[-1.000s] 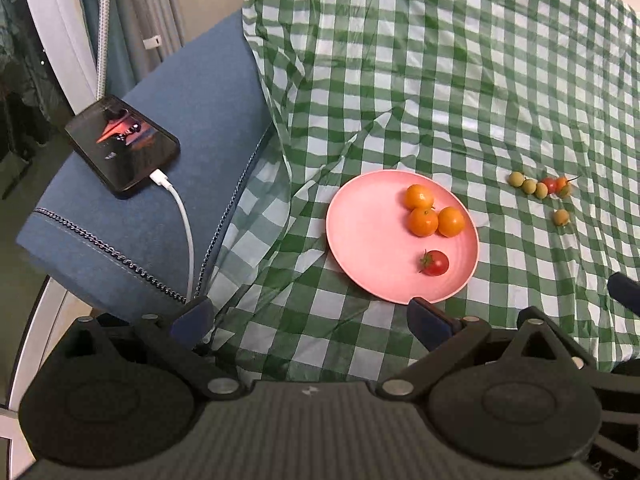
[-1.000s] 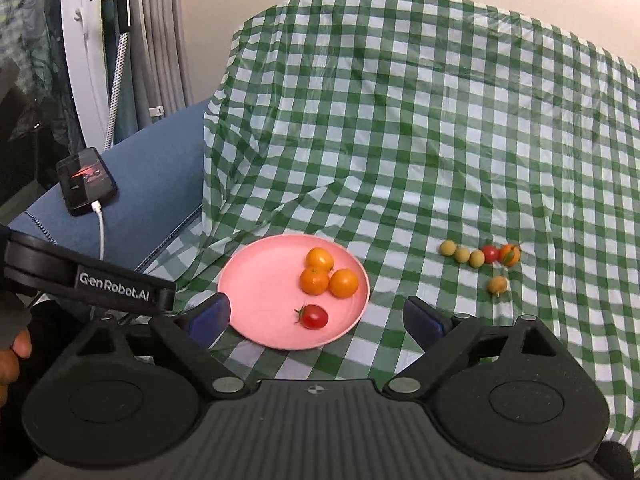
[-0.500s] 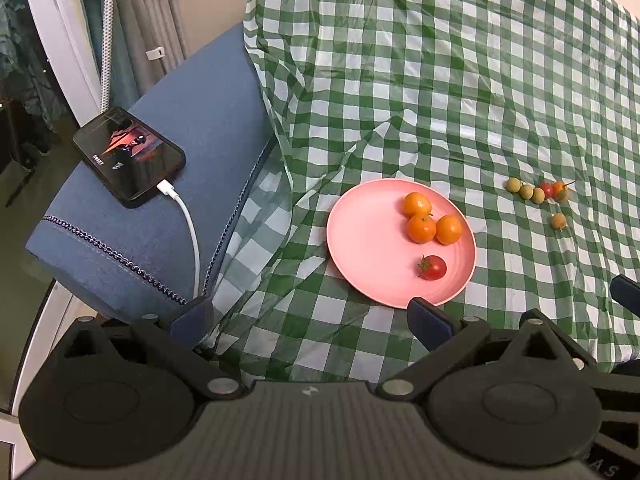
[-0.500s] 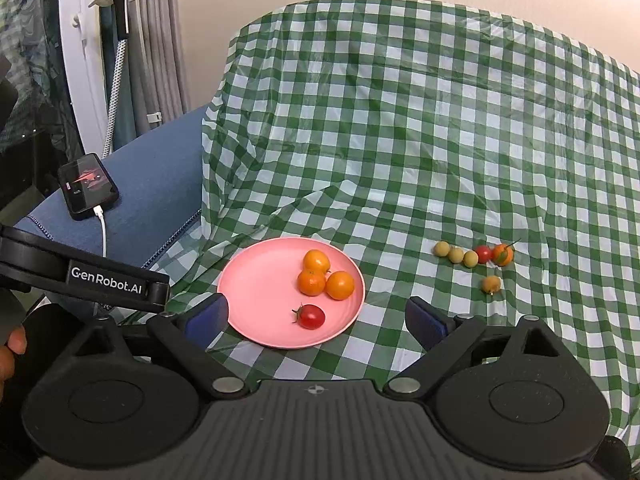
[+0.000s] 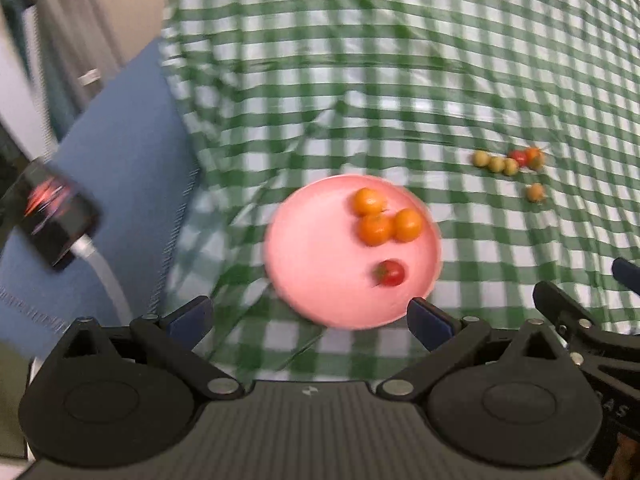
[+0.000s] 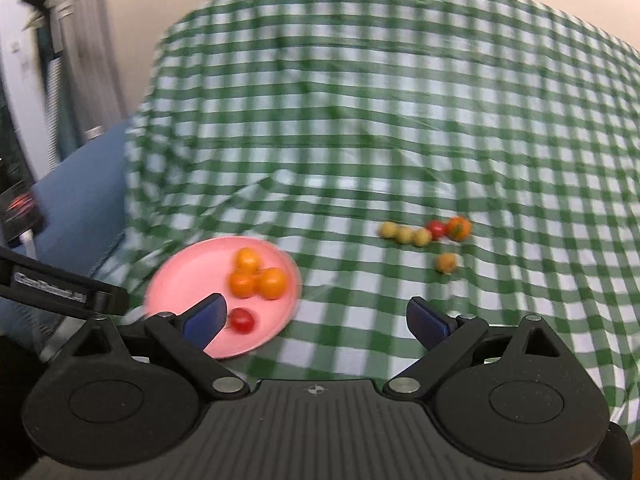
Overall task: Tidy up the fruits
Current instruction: 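Grasp a yellow fruit with each tool from the fruit row, then carry the held yellow fruits toward the pink plate with both tools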
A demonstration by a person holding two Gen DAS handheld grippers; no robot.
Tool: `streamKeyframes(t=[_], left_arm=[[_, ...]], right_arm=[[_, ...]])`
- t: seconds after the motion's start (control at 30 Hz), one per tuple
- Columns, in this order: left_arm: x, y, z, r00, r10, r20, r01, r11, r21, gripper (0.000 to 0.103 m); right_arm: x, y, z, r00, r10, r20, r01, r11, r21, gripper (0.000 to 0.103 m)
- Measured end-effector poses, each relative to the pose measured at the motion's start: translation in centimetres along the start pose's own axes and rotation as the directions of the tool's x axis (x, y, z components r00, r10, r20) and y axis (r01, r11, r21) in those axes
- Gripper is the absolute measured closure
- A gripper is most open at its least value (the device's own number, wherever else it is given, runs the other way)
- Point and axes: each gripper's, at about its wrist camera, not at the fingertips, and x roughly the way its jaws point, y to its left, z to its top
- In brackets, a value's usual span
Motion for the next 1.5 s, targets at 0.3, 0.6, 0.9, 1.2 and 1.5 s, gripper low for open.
streamKeyframes(t=[0.3, 0.6, 0.9, 1.2, 1.5], left_arm=[[7.6, -7.7, 8.2, 0.984, -0.150, -0.092, 0.156, 0.986, 0.056, 0.000], [18.9, -15.1, 15.4, 0.976, -0.139, -0.168, 0.161, 0.979, 0.127, 0.000], [25.6, -19.4, 18.4, 0.960, -0.239, -0.146, 0.278, 0.874, 0.400, 0.006], [25.3, -21.1, 17.7, 0.921, -0.367, -0.128, 0.380, 0.780, 0.497, 0.076], [21.3, -18.6, 17.2, 0.948, -0.307, -0.080, 0.315, 0.872, 0.375, 0.076]], right_arm=[[7.6, -8.7, 1.4, 0.992, -0.122, -0.006, 0.122, 0.988, 0.096, 0.005], [17.7, -14.6, 2.4, 0.991, -0.127, -0.028, 0.129, 0.988, 0.082, 0.005], [23.4, -14.6, 1.2, 0.998, 0.003, -0.070, -0.003, 1.000, -0.004, 0.015], [22.9, -14.4, -0.4, 0.997, -0.083, 0.012, 0.083, 0.996, -0.044, 0.072], [18.7, -14.4, 1.1, 0.990, -0.129, 0.058, 0.127, 0.991, 0.041, 0.072]])
